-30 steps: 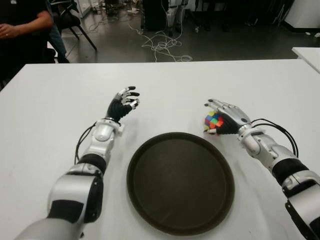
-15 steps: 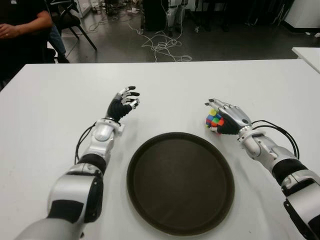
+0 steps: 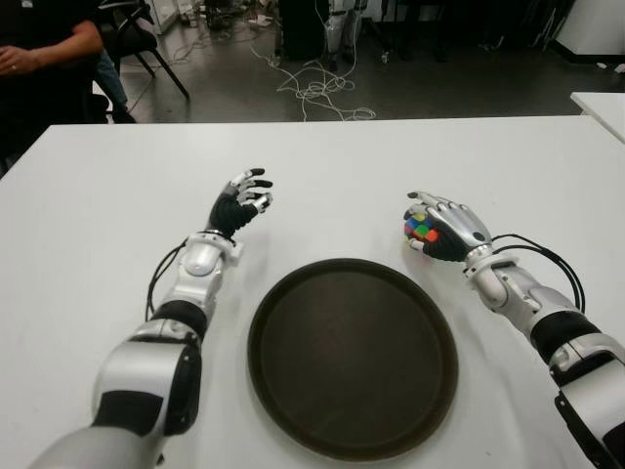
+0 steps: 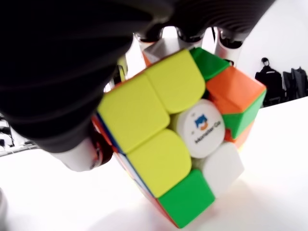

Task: Pick up the Rubik's Cube and put it in the plate

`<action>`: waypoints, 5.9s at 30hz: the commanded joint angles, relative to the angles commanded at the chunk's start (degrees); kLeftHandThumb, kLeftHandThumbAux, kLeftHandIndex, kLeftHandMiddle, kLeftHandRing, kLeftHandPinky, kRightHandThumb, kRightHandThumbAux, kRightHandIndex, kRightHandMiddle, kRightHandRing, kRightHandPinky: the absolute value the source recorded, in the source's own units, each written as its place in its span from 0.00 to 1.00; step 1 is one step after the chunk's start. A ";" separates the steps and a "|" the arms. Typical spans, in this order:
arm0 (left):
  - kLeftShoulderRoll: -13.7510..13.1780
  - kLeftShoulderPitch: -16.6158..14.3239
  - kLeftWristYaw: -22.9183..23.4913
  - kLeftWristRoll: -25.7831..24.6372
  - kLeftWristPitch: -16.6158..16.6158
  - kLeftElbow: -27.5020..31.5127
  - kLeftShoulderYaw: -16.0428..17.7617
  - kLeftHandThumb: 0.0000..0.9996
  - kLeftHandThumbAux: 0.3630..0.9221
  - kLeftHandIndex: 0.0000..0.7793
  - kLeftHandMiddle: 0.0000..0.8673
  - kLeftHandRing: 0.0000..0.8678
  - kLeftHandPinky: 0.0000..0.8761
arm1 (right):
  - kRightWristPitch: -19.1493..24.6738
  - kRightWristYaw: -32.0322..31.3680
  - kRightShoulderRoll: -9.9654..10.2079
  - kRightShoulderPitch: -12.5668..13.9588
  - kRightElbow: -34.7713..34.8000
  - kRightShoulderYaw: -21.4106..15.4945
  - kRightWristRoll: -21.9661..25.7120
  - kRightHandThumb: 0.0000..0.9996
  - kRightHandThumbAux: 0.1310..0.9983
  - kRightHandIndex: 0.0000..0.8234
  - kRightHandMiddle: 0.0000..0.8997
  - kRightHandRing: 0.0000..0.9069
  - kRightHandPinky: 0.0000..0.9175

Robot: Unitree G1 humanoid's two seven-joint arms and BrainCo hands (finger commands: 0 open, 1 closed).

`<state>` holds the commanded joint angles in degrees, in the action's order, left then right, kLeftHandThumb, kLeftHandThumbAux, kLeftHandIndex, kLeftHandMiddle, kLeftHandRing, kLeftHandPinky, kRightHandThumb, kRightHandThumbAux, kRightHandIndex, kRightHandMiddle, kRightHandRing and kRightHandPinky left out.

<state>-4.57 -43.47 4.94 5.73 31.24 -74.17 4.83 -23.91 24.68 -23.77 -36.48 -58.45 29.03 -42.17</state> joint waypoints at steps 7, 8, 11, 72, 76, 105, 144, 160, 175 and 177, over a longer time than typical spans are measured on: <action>0.04 0.01 -0.10 -0.04 -0.08 0.05 0.02 0.32 0.63 0.24 0.33 0.38 0.42 | 1.64 -0.30 -0.23 0.42 1.39 -0.21 -0.25 0.94 0.62 0.48 0.51 0.54 0.45; 0.03 0.00 -0.18 0.00 -0.09 0.05 0.00 0.32 0.63 0.24 0.33 0.38 0.42 | 1.99 -0.17 -0.24 0.46 1.54 -0.27 -0.32 0.94 0.62 0.48 0.51 0.53 0.44; 0.02 -0.01 -0.36 0.08 -0.11 0.05 -0.06 0.32 0.63 0.25 0.33 0.38 0.41 | 2.70 0.06 -0.29 0.59 1.93 -0.41 -0.45 0.94 0.62 0.49 0.51 0.53 0.42; -0.09 -0.52 -1.15 0.03 -1.28 -0.19 0.06 0.32 0.62 0.24 0.33 0.38 0.42 | -6.66 5.18 1.17 14.66 49.19 -8.25 -0.97 0.95 0.61 0.47 0.53 0.60 0.79; 0.03 -0.53 -0.64 -0.30 -1.28 -0.20 0.29 0.32 0.61 0.24 0.33 0.38 0.42 | -9.30 3.19 2.08 16.66 51.17 -7.72 1.40 0.94 0.62 0.47 0.52 0.59 0.80; 0.52 -0.38 -0.86 -0.05 -1.12 -0.04 0.28 0.31 0.62 0.22 0.32 0.37 0.41 | -12.23 -30.64 7.59 18.63 46.19 -3.42 19.79 0.94 0.62 0.45 0.57 0.62 0.74; 0.20 0.00 -0.28 0.14 0.67 0.10 -0.36 0.27 0.66 0.21 0.30 0.35 0.40 | 3.16 -43.88 4.03 18.64 53.45 -2.61 8.36 0.00 0.53 0.00 0.00 0.00 0.00; 0.21 -0.06 0.47 -0.20 0.70 0.15 -0.09 0.31 0.71 0.21 0.31 0.35 0.40 | 2.16 -43.04 3.38 17.52 51.52 -2.34 7.28 0.00 0.42 0.00 0.00 0.00 0.00; 0.23 -0.01 1.07 -0.33 1.18 0.17 0.11 0.33 0.68 0.22 0.31 0.36 0.40 | 0.91 -43.19 3.43 16.50 48.90 -2.35 7.75 0.00 0.41 0.00 0.00 0.00 0.00; 0.24 -0.02 1.29 -0.43 1.20 0.15 0.21 0.33 0.68 0.22 0.31 0.35 0.40 | 0.83 -43.17 3.48 16.41 48.64 -2.47 7.87 0.00 0.40 0.00 0.00 0.00 0.00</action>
<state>-4.33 -43.49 6.23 5.30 32.44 -74.03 5.04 -23.08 -18.49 -20.29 -20.07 -9.81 26.55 -34.30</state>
